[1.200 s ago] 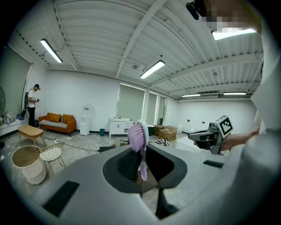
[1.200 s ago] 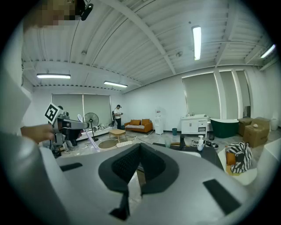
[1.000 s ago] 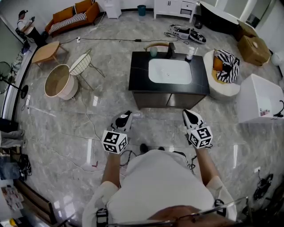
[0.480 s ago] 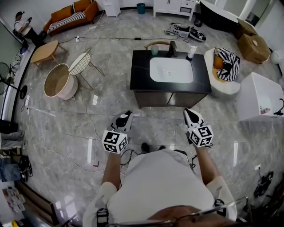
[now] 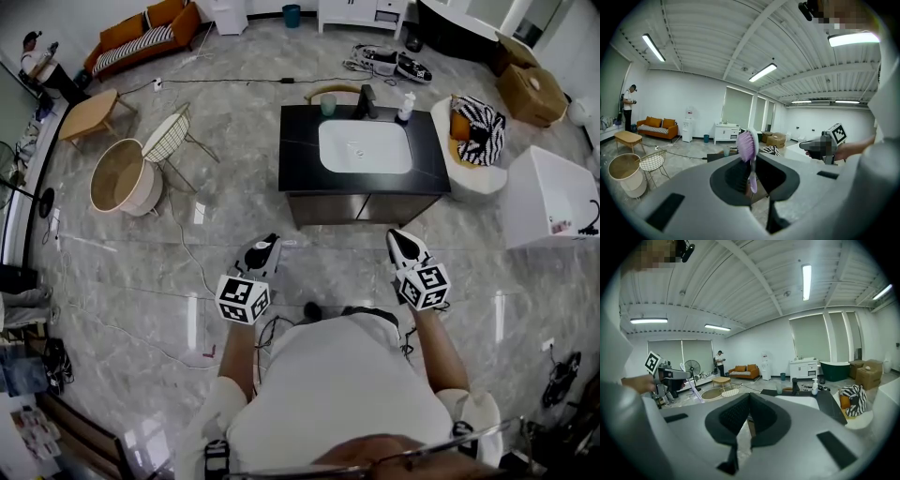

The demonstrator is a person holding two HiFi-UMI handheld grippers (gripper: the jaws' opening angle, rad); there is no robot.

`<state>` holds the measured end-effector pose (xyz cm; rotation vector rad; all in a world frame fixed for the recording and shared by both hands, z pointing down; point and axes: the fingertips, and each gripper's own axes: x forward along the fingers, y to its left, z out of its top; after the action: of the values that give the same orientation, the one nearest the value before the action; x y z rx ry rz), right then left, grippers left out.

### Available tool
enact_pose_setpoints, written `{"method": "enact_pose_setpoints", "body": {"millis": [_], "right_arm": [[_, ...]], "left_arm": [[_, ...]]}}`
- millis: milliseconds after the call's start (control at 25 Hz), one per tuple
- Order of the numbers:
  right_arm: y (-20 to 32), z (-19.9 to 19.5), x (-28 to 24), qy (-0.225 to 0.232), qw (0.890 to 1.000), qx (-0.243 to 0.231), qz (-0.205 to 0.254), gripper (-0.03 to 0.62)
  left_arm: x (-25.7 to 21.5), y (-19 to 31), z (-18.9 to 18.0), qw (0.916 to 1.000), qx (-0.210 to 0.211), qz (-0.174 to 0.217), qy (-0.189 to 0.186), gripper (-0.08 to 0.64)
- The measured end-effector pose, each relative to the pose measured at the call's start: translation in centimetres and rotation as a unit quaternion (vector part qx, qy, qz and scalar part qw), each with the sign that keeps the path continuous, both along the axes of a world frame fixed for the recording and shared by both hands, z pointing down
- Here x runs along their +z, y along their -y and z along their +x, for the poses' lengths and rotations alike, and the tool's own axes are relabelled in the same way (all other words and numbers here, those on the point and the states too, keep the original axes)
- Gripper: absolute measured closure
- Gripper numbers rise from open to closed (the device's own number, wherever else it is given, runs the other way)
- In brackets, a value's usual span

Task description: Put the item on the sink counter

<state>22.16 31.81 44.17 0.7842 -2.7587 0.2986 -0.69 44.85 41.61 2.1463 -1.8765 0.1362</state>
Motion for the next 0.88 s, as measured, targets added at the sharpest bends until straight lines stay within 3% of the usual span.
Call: {"method": "enact_pose_setpoints", "body": {"millis": [440,880], "right_arm": [[-0.3,-1.6,1.1,-0.01,1.0,0.012,-0.006,0.588],[4.6,-4.5,2.1,-0.007,1.0,-0.003,-0.018,0.588]], "left_arm": [[1.0,0.6,-2.2,0.9998,0.015,-0.007,-0.004,0.526],[1.8,4.9,-4.4,0.9998,0.002,-0.018,-0.003,0.526]]}}
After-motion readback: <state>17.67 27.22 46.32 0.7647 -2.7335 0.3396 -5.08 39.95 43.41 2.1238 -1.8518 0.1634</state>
